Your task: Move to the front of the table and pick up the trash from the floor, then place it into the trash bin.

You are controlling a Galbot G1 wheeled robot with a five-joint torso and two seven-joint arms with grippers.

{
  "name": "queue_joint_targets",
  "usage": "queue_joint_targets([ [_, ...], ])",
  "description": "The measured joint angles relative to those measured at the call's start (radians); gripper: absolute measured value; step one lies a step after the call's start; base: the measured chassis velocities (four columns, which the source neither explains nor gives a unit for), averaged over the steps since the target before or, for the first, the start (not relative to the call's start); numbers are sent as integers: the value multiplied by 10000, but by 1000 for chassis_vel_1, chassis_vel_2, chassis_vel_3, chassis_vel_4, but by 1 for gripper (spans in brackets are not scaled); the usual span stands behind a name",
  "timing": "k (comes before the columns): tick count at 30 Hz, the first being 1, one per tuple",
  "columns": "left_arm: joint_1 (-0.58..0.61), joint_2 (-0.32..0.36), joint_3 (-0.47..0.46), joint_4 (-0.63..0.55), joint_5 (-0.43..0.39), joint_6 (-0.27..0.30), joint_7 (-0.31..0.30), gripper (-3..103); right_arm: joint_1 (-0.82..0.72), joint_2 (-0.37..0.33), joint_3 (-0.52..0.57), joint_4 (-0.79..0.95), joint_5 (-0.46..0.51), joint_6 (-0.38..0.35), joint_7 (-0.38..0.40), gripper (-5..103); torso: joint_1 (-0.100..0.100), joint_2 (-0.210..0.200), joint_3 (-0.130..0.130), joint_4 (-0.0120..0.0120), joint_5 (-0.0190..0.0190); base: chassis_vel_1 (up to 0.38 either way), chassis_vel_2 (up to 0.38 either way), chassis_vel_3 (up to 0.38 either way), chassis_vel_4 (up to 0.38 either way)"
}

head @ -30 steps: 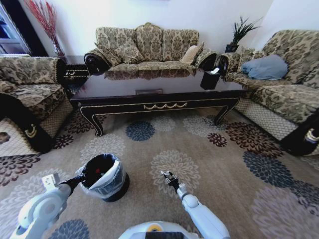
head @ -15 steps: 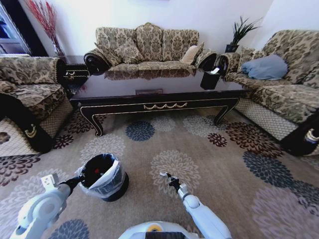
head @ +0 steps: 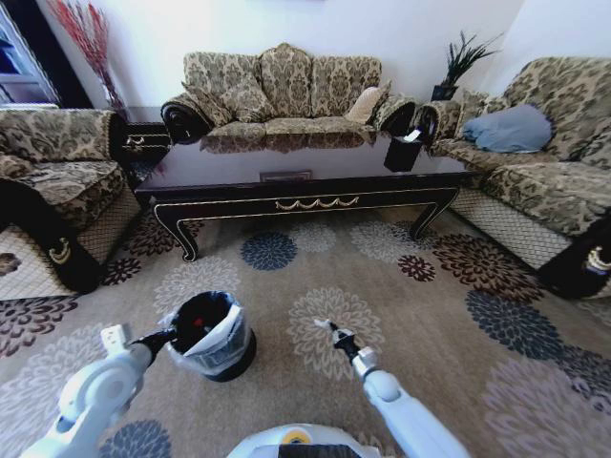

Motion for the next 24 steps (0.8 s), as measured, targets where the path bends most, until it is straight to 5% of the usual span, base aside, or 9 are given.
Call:
queue_joint_targets([
  [12, -526, 195, 1481, -445, 627, 62, -285, 4, -1420, -1295, 610, 4421, 316, -387, 537, 0, -1, 0, -1, 18, 1, 0, 0, 0, 0],
  [16, -942, 200, 2238, -455, 727, 61, -342, 4, -1844, -1355, 706, 5436, 221, -529, 644, 0, -2, 0, -1, 1, -4, 0, 0, 0, 0],
  [24, -2027, 377, 3695, -76, 854, -30, -396, 4, -3176, -1644, 927, 7559, -489, -627, 524, 0, -2, 0, 0, 10, -2, 0, 0, 0, 0],
])
